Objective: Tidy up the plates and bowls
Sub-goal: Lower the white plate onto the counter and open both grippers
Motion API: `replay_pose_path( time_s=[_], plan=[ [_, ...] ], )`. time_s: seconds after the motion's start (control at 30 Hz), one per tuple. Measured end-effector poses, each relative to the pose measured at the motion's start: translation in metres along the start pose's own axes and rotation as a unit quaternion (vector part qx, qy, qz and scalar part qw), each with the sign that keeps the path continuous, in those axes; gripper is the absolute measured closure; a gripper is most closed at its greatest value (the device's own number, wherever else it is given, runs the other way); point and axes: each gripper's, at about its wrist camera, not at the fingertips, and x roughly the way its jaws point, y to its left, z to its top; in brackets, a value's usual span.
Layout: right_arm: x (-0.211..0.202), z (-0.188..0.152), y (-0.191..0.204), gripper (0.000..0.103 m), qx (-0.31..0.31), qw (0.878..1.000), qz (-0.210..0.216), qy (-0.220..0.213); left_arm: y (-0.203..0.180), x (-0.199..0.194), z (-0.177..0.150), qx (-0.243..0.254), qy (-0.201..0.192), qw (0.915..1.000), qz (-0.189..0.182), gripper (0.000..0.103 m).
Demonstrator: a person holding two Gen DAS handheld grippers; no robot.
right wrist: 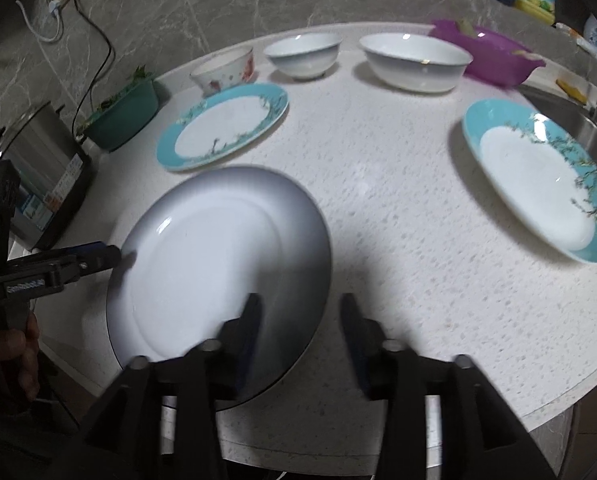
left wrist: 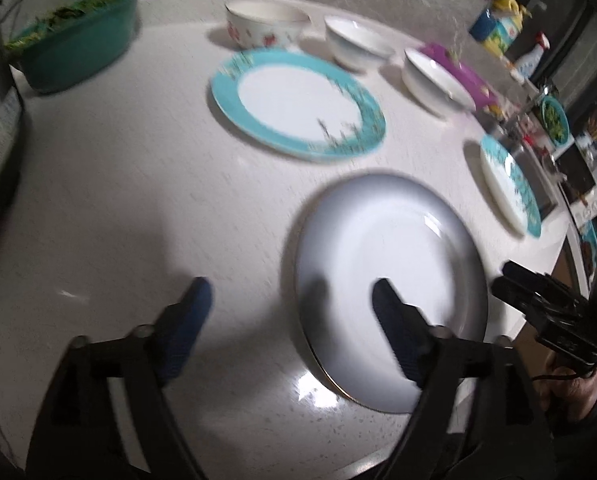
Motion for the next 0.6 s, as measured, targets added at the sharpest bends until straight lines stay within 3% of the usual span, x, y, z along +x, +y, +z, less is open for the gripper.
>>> replay_pose_path(
  time_s=[0.03,0.07,0.1,0.13,0.23,0.33,0.47,0.6],
  plan=[
    [-0.005,0.005,-0.004,0.032,0.009,1.000,0.006,-0.006,0.004,-0.006,0.007,-0.005,-0.010,0.9999,0.000,0.009],
    [-0.008,0.011,-0.007,0.019,0.017,1.000,0.014,-0.010,0.007,-0.010,0.013,-0.010,-0.016,0.9998,-0.004,0.002],
    [-0.011,0.018,-0.012,0.007,0.026,0.999,0.025,-0.011,0.010,-0.012,0.019,-0.014,-0.015,0.9997,-0.010,0.000],
    [-0.016,0.028,-0.018,0.002,0.040,0.998,0.042,-0.013,0.012,-0.014,0.028,-0.017,-0.014,0.9997,-0.013,0.000],
    [-0.021,0.057,-0.026,0.000,0.055,0.995,0.081,-0.015,0.019,-0.015,0.058,-0.020,-0.017,0.9990,-0.035,0.000],
    [-0.017,0.094,-0.036,0.000,0.067,0.988,0.137,-0.023,0.022,-0.011,0.088,-0.006,-0.022,0.9993,-0.031,0.000],
    [0.012,0.143,-0.049,0.000,0.089,0.974,0.210,-0.010,0.015,-0.004,0.127,0.027,-0.052,0.9980,-0.025,0.000],
    [0.052,0.180,-0.052,0.000,0.090,0.968,0.236,0.003,0.011,0.014,0.156,0.038,-0.052,0.9978,-0.014,0.000]
  ],
)
